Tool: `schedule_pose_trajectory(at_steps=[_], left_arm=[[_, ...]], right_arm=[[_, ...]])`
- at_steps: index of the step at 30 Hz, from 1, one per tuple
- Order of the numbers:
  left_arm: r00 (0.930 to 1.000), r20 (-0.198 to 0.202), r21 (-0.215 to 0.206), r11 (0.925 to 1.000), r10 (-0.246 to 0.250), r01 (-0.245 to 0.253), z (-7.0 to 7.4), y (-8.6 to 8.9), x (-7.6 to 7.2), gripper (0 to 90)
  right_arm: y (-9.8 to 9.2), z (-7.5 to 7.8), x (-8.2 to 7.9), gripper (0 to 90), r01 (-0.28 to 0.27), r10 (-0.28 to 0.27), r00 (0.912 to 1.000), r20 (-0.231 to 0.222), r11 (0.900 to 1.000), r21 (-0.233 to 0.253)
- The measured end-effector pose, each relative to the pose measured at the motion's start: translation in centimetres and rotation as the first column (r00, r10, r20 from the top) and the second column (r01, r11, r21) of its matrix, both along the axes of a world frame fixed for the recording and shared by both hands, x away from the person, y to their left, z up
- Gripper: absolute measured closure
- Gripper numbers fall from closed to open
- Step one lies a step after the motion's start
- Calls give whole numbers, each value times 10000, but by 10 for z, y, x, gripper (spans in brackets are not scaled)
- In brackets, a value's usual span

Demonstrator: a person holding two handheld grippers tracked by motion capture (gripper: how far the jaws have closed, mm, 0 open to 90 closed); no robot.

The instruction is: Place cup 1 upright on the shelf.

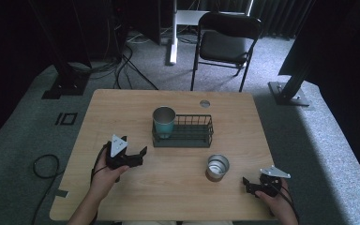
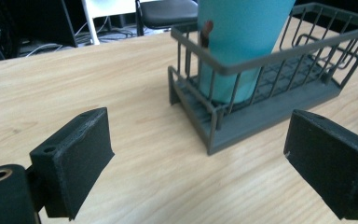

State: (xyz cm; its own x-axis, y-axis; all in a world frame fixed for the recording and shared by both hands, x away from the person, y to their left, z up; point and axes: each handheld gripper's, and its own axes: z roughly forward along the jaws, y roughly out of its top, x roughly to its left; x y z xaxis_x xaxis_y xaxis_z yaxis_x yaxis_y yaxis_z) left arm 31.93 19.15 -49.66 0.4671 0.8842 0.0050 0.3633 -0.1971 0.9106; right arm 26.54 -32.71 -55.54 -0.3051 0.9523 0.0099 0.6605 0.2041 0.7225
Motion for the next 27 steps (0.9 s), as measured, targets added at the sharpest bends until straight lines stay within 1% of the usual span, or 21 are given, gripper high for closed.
schedule_pose_trajectory(at_steps=[2,3,6,7,8,9,10,12,14,22,24,27], left_arm=[[10000,-17,-2,10000,37,-37,-1,2,-1,83],[9999,-105,-12,10000,61,-61,-4,7,-5,83],[9998,-202,63,10000,48,-47,-7,13,-8,83],[9994,-352,118,9999,40,-36,-11,18,-11,83],[9994,-352,118,9999,40,-36,-11,18,-11,83],[9988,-493,214,9998,26,-15,-14,22,-13,83],[9988,-493,214,9998,26,-15,-14,22,-13,83],[9973,-733,323,9995,-21,45,-18,29,-18,83],[9963,-858,267,9996,-75,99,-20,34,-21,83],[9908,-1307,597,9973,-352,433,-26,50,-32,83],[9897,-1379,728,9962,-371,475,-27,54,-35,83],[9871,-1545,801,9952,-428,557,-29,59,-37,83]], right_arm=[[0,0,0,108,4,-4,10000,-3,10000,1],[0,0,0,108,-2,2,10000,3,10000,-3],[0,0,0,108,0,0,10000,2,10000,0],[0,0,0,108,4,-4,10000,-4,10000,-1],[0,0,0,108,4,-4,10000,-4,10000,-1],[0,0,0,108,-1,1,10000,2,10000,-1],[0,0,0,108,-1,1,10000,2,10000,-1],[0,0,0,108,-1,1,10000,1,10000,-1],[0,0,0,108,3,-3,10000,1,10000,-1],[0,0,0,108,7,-7,10000,-4,10000,4],[0,0,0,109,4,-4,10000,-1,10000,2],[0,0,0,109,1,-1,10000,2,10000,0]])
